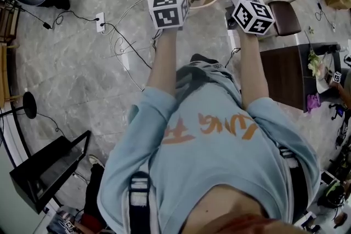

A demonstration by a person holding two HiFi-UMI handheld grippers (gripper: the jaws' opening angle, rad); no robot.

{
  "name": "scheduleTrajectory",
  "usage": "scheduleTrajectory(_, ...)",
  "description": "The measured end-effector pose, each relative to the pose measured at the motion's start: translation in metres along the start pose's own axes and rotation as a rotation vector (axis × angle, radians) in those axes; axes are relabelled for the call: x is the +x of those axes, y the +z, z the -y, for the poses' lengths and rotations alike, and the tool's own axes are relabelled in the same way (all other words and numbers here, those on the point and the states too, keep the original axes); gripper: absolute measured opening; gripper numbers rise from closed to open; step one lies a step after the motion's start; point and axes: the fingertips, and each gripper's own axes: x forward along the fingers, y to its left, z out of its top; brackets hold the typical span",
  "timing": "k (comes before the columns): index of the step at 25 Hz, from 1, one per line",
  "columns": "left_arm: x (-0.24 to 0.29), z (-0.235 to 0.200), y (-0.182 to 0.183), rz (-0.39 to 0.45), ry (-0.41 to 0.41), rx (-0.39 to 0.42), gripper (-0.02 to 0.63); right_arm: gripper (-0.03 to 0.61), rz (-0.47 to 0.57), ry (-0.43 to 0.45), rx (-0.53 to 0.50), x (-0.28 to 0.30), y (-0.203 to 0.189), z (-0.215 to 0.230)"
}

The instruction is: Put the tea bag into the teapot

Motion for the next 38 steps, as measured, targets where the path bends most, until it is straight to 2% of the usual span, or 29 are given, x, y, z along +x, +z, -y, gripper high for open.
scheduleTrajectory(4, 0.01, -0.003, -0.003, -0.01, -0.011, -0.007, 0.025, 0.014, -0.013, 0.005, -0.004, 0.011, -0.003, 0.002)
scheduleTrajectory(9, 0.023, -0.01, 0.006, -0.007, -0.007, 0.085, 0.025, 0.014, -0.02, 0.027, 0.005, 0.037, -0.004, 0.006)
scheduleTrajectory(13, 0.049, -0.027, 0.013, 0.008, -0.002, 0.018, 0.026, 0.014, -0.01, 0.072, 0.01, 0.075, 0.001, 0.01)
scheduleTrajectory(16, 0.075, -0.038, 0.016, 0.003, 0.021, 0.014, 0.026, 0.014, -0.009, 0.089, 0.015, 0.102, 0.002, 0.025)
scheduleTrajectory(21, 0.132, -0.045, 0.015, -0.015, 0.02, -0.013, 0.026, 0.014, -0.018, 0.089, 0.035, 0.152, -0.003, 0.068)
scheduleTrajectory(23, 0.157, -0.046, 0.017, -0.016, 0.009, -0.045, 0.026, 0.014, -0.034, 0.086, 0.054, 0.176, -0.012, 0.088)
scheduleTrajectory(27, 0.212, -0.051, 0.015, -0.03, 0.025, -0.054, 0.026, 0.014, -0.072, 0.101, 0.064, 0.226, -0.032, 0.128)
scheduleTrajectory(35, 0.355, -0.082, -0.056, -0.244, 0.143, -0.128, 0.026, 0.014, -0.271, 0.153, 0.033, 0.335, -0.107, 0.212)
scheduleTrajectory(38, 0.412, -0.074, -0.071, -0.314, 0.114, -0.17, 0.026, 0.014, -0.326, 0.164, 0.073, 0.365, -0.133, 0.244)
